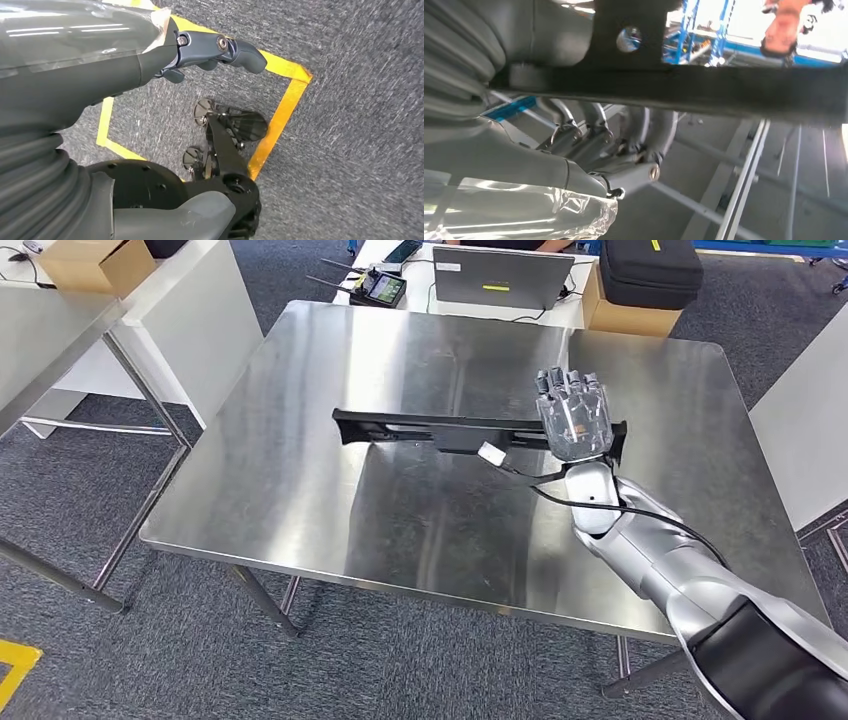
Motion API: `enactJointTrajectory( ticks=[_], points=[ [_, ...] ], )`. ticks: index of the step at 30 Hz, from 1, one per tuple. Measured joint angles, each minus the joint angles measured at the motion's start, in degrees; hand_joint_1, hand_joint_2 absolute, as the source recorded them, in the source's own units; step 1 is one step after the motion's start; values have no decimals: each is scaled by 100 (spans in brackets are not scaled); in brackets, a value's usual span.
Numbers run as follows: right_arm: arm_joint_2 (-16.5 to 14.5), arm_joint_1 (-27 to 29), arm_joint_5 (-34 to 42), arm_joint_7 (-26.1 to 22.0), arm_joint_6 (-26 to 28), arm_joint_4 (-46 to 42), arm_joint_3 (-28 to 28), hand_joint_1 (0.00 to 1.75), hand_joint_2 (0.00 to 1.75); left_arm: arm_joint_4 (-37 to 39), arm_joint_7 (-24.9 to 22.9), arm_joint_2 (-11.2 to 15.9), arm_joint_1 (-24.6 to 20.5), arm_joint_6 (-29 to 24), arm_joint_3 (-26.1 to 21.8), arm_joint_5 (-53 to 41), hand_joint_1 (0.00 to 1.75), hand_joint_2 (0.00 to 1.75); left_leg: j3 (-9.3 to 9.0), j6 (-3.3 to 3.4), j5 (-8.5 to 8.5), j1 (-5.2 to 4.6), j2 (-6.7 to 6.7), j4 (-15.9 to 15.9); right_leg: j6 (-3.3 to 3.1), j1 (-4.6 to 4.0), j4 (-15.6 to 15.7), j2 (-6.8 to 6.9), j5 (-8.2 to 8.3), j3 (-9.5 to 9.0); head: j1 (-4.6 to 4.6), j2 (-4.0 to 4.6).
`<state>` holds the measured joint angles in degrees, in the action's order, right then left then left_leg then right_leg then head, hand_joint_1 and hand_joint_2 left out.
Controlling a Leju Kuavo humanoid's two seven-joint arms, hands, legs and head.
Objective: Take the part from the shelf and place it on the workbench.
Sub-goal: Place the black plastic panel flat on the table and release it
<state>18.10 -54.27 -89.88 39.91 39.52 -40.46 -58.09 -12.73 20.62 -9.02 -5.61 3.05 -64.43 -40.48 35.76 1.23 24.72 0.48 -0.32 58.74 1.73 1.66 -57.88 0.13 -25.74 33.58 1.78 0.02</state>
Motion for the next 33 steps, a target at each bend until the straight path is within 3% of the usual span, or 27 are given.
enactJointTrajectory(
  ticks=[2,3,5,7,9,10,12,14,15,17,19,21,23,24,25,26,28,30,33],
  points=[
    [88,157,1,9,3,26,77,0,0,1,-51,4,5,4,-13,-17,0,0,-1,73,1,-40,-11,-27,78,-11,42,2,15,-6,-4,-1],
    [135,238,1,10,6,30,130,0,0,0,-86,7,7,9,-21,-27,0,0,-21,122,-21,-41,-4,-64,112,-16,38,3,6,0,-7,-1],
    [238,377,1,11,11,36,252,0,0,-1,-166,9,3,33,-30,-56,0,0,-66,231,-73,-40,7,-150,115,-35,-232,1,-151,134,-19,-1],
    [323,520,1,14,14,57,387,0,0,-1,-243,16,3,62,-30,-92,0,0,-79,293,-87,-56,8,-177,45,-40,-965,-3,-471,497,-35,0],
    [369,670,1,18,15,85,505,0,0,-1,-295,23,9,88,-31,-115,0,0,-79,310,-82,-88,1,-175,41,-44,-1593,-4,-665,820,-51,-1],
    [379,726,2,15,7,97,564,0,0,0,-314,25,12,101,-31,-122,0,0,-82,316,-80,-107,-2,-174,71,-49,-1617,-4,-638,839,-54,-1],
    [371,838,7,-144,-151,111,762,0,0,1,-348,23,7,142,-31,-151,0,0,-100,318,-76,-136,-10,-171,135,-72,-981,-4,-371,508,-59,0],
    [294,1020,53,-729,-630,95,1254,0,0,1,-381,24,0,190,-31,-199,0,0,-103,298,-57,-164,-20,-146,111,-104,-182,-2,-104,75,-62,0],
    [219,1147,107,-1181,-984,65,1654,0,0,1,-399,25,-2,211,-31,-223,0,0,-99,284,-46,-175,-25,-131,75,-118,30,-1,-35,-42,-65,0],
    [16,1427,212,-2033,-1638,-16,2586,0,0,1,-427,29,-2,239,-31,-266,0,0,-84,254,-34,-181,-31,-113,5,-120,107,2,16,-75,-63,0],
    [-186,1658,242,-2483,-1960,-99,3449,0,0,-1,-439,50,-1,255,-32,-290,0,0,-43,200,29,-172,-40,-34,-51,-62,126,13,43,-80,-61,0],
    [-336,1777,237,-2593,-2028,-170,4059,0,0,-1,-442,68,0,267,-33,-300,0,0,153,95,323,-131,-32,413,-96,-4,142,24,65,-85,-32,0],
    [-437,1849,228,-2621,-2051,-203,4461,0,0,1,-444,68,1,272,-34,-307,0,0,502,-13,707,-51,-7,1190,-110,5,141,25,67,-82,-9,0],
    [-476,1887,222,-2630,-2061,-209,4611,0,0,1,-446,70,2,272,-34,-310,0,0,632,-52,798,-11,5,1471,-109,9,140,25,66,-81,-10,0],
    [-505,1926,216,-2636,-2069,-215,4732,0,0,1,-447,73,4,272,-35,-311,0,0,669,-85,778,26,12,1552,-107,17,138,23,66,-81,-10,0],
    [-532,1959,211,-2641,-2076,-223,4831,0,0,1,-449,75,4,272,-35,-313,0,0,596,-110,659,58,17,1406,-104,29,137,20,65,-83,-11,0],
    [-580,1995,224,-2691,-2127,-248,4985,0,87,1,-449,83,-1,273,-35,-319,0,0,194,-143,290,110,18,618,-78,52,135,5,59,-87,-7,0],
    [-634,2000,355,-2877,-2291,-271,5179,0,175,1,-453,87,-14,276,-35,-329,0,0,-109,-121,101,104,-4,18,-7,35,130,-10,54,-77,-17,0],
    [-713,2010,628,-3224,-2546,-275,5591,0,175,3,-486,81,-16,282,-35,-346,0,0,-150,-51,74,42,-38,-100,57,-30,122,-13,38,-64,-60,-1]
  ],
)
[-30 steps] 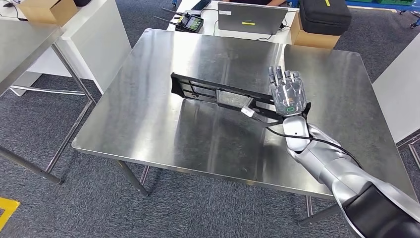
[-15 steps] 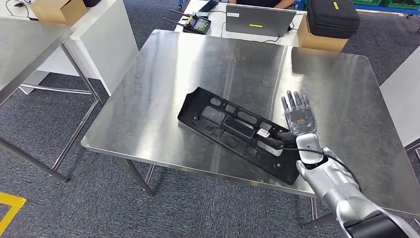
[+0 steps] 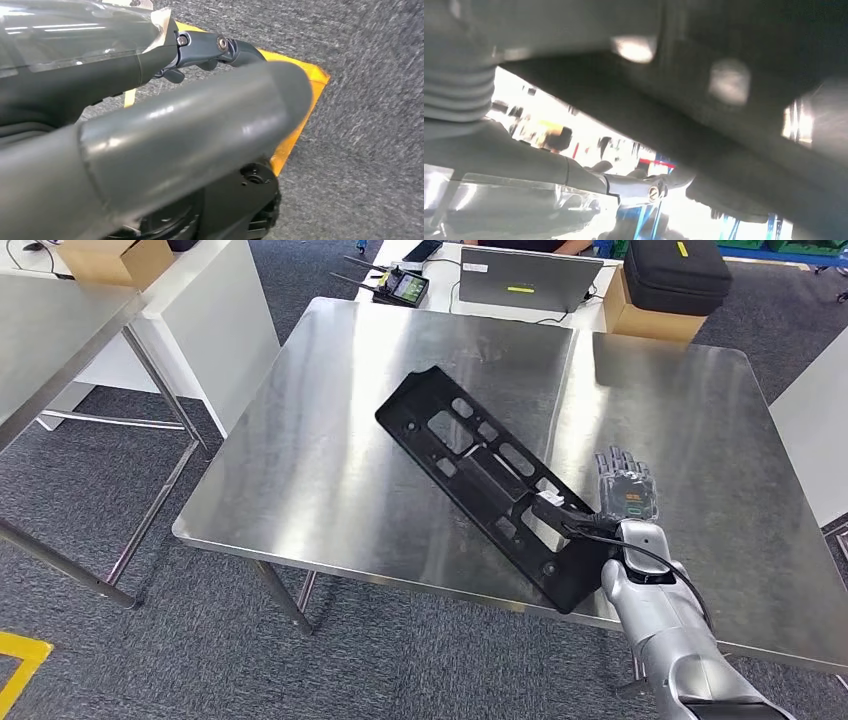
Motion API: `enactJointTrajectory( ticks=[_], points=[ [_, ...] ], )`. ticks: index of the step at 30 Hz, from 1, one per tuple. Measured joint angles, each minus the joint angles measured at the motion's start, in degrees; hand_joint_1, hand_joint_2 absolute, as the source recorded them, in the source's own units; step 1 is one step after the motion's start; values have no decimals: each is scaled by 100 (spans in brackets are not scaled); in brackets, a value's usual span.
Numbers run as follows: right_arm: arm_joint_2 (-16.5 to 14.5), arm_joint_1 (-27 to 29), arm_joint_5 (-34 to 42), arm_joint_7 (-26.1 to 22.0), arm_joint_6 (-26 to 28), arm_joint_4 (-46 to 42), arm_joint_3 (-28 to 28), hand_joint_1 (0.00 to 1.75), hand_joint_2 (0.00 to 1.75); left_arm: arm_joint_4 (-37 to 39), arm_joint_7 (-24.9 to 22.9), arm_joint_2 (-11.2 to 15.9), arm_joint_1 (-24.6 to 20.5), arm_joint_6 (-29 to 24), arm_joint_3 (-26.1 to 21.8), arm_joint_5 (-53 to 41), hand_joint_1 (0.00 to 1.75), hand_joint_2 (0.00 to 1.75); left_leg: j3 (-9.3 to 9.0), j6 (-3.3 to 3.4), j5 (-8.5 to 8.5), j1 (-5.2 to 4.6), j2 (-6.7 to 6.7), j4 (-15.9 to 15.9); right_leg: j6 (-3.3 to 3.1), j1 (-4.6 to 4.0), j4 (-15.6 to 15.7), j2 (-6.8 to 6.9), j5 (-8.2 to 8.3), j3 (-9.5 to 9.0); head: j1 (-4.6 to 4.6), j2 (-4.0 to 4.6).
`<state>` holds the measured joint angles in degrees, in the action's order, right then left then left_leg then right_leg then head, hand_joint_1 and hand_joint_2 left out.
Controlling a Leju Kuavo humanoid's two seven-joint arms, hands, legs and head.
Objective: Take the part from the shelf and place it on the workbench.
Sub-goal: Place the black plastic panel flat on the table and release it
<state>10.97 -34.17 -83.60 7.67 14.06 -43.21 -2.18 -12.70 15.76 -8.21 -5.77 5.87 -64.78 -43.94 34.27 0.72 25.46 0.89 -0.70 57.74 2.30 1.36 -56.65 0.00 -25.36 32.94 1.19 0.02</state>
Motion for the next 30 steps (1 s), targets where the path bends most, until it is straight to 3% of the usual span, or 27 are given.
enactJointTrajectory(
  ticks=[4,11,17,23,30],
  points=[
    [-71,-10,124,-173,-89,57,461,0,175,1,-32,-1,1,0,-9,-4,0,0,20,77,-19,-86,-29,-2,40,39,45,10,28,-14,-10,-1],
    [-98,-189,127,-179,-26,266,854,0,175,1,-33,-1,0,-23,-43,-4,0,0,41,156,-28,-108,-32,0,108,53,123,11,73,-32,-17,1],
    [-99,-253,426,-300,412,367,1135,0,175,1,-26,-1,0,-77,-64,-60,0,0,45,170,-34,-121,-31,2,167,65,125,11,87,-29,-15,0],
    [-137,-448,1577,-750,574,21,1715,0,175,1,-13,-1,0,-115,-127,-154,0,0,47,179,-40,-118,-25,0,170,63,122,10,89,-23,-15,0],
    [-142,-795,1915,-918,792,37,1928,0,175,1,31,-1,-2,-164,-148,-189,0,0,46,183,-45,-115,-22,0,170,61,121,9,89,-24,-16,1]
  ],
)
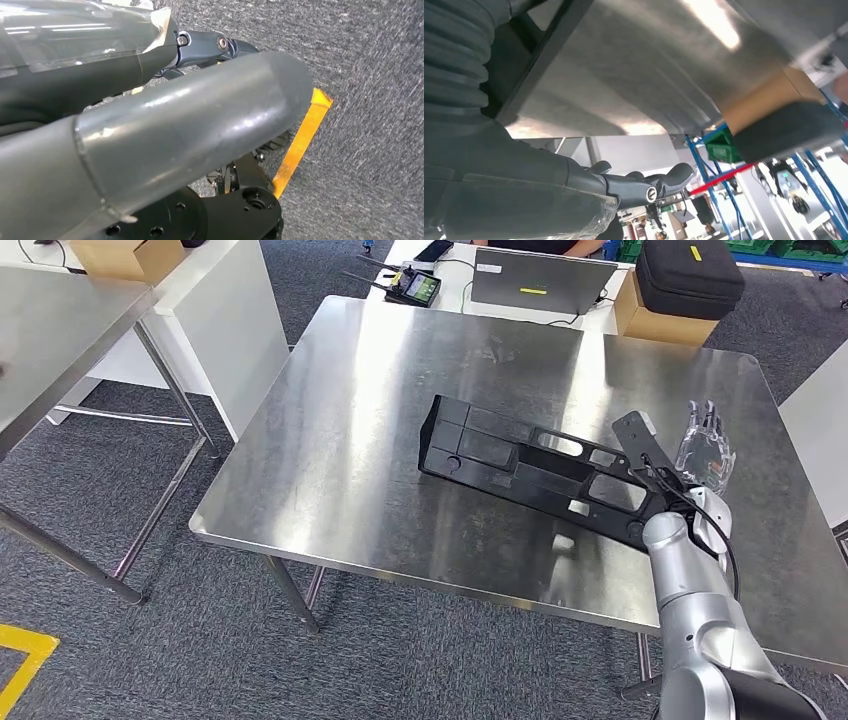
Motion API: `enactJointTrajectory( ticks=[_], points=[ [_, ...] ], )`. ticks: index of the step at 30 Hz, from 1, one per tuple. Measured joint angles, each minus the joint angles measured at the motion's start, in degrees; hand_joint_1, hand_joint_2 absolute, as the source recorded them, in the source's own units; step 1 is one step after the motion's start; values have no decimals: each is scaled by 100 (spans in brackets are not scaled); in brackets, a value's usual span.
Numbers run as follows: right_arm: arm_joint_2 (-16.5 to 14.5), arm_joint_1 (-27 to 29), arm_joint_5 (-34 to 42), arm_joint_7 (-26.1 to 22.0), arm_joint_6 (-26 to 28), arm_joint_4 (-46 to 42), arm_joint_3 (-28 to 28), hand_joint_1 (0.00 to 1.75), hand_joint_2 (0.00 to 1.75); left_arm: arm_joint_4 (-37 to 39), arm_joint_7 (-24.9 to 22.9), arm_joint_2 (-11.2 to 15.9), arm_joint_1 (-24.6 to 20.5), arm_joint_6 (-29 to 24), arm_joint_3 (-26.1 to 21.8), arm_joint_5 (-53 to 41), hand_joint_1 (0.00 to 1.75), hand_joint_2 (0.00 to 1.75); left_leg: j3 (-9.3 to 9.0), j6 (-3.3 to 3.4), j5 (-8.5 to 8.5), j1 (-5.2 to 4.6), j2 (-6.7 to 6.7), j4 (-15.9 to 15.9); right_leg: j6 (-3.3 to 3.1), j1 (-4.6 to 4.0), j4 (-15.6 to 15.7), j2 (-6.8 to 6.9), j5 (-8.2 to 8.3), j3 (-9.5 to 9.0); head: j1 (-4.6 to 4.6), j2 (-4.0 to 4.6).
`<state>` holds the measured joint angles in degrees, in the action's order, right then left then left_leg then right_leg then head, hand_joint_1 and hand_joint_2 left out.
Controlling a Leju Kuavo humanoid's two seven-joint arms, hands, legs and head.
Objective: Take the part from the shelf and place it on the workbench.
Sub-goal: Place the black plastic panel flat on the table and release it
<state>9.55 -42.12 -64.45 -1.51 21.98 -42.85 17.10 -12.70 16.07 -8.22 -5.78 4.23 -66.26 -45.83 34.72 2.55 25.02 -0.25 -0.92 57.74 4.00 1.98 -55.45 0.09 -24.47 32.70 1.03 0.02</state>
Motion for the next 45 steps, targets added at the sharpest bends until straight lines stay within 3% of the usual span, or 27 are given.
enactJointTrajectory(
  ticks=[6,15,25,28,33,45],
  points=[
    [-64,-98,613,-376,143,8,79,0,175,0,26,0,-2,-27,-49,-12,0,0,1,0,0,-1,0,0,0,0,0,0,0,0,1,0],
    [-122,-161,1009,-520,223,-4,108,0,175,0,61,0,-4,-34,-134,-50,0,0,1,0,0,0,0,0,0,0,0,0,0,0,1,0],
    [-136,-222,953,-544,250,-11,79,0,175,0,89,0,-9,-43,-143,-103,0,0,1,0,0,0,-1,0,0,0,0,0,0,1,1,-1],
    [-110,-232,701,-260,-79,-4,-20,0,175,0,106,0,-10,-31,-143,-108,0,0,1,0,0,0,1,0,0,0,0,0,0,1,1,-1],
    [173,-410,27,424,-1494,479,-447,0,175,0,131,0,-12,5,-178,-108,0,0,2,1,0,0,-9,0,0,0,0,5,0,1,-1,0],
    [435,-570,-38,453,-1596,1025,-779,0,175,0,133,0,-14,10,-285,-108,0,0,4,1,-1,0,-9,1,1,0,0,6,0,1,1,0]
  ],
)
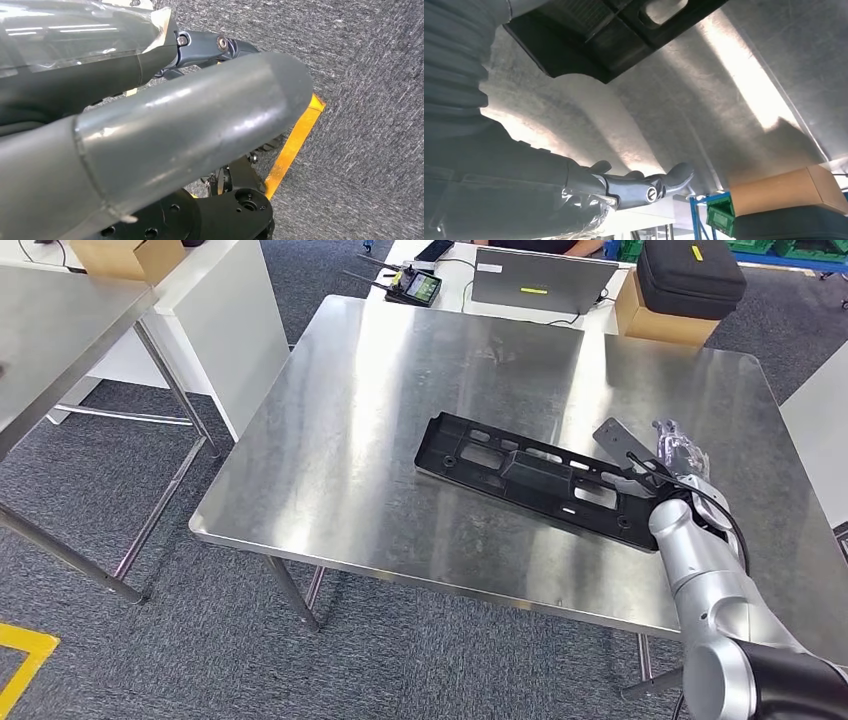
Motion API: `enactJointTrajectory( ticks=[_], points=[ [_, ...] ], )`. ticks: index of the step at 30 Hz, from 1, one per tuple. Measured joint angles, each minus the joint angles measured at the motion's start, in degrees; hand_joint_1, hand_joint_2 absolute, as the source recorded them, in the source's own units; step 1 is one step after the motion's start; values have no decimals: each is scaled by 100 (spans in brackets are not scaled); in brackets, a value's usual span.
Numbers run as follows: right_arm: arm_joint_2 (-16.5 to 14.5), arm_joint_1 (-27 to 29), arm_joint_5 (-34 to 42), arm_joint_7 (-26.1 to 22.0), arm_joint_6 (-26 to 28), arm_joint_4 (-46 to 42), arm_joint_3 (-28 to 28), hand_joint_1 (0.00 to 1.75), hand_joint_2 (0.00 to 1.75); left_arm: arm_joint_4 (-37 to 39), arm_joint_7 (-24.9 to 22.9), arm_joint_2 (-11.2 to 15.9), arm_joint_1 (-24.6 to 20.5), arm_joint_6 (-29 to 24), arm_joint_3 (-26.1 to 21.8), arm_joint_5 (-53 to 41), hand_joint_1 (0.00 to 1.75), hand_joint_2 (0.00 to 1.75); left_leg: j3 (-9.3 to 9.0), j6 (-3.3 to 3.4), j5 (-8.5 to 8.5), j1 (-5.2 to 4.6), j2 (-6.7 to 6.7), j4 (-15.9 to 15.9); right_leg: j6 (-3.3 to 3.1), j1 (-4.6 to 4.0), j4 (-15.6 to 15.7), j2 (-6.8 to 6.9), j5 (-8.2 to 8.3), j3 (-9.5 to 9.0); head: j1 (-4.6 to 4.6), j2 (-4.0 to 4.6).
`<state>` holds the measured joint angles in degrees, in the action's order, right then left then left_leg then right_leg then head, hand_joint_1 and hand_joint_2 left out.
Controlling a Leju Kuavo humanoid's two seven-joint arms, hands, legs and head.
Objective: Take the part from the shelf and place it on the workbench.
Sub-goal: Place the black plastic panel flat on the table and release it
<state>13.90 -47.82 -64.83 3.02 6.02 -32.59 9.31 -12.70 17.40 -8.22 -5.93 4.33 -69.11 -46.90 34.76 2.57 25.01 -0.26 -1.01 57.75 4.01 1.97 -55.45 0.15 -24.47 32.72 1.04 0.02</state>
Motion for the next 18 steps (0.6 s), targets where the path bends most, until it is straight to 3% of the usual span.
enactJointTrajectory(
  ticks=[5,15,18],
  points=[
    [10,-34,-19,4,-40,82,-40,0,175,0,0,0,0,0,-4,0,0,0,-1,0,0,0,1,0,0,0,0,0,0,0,-1,-1],
    [260,-94,-490,96,-1010,493,-462,0,175,0,-1,0,-1,22,-15,0,0,0,1,0,0,-3,-1,1,0,1,0,0,0,0,-1,0],
    [326,-132,-413,-37,-757,585,-535,0,175,0,-2,0,-1,9,-49,0,0,0,6,1,0,-3,-3,0,1,1,-1,1,1,0,-1,0]
  ],
)
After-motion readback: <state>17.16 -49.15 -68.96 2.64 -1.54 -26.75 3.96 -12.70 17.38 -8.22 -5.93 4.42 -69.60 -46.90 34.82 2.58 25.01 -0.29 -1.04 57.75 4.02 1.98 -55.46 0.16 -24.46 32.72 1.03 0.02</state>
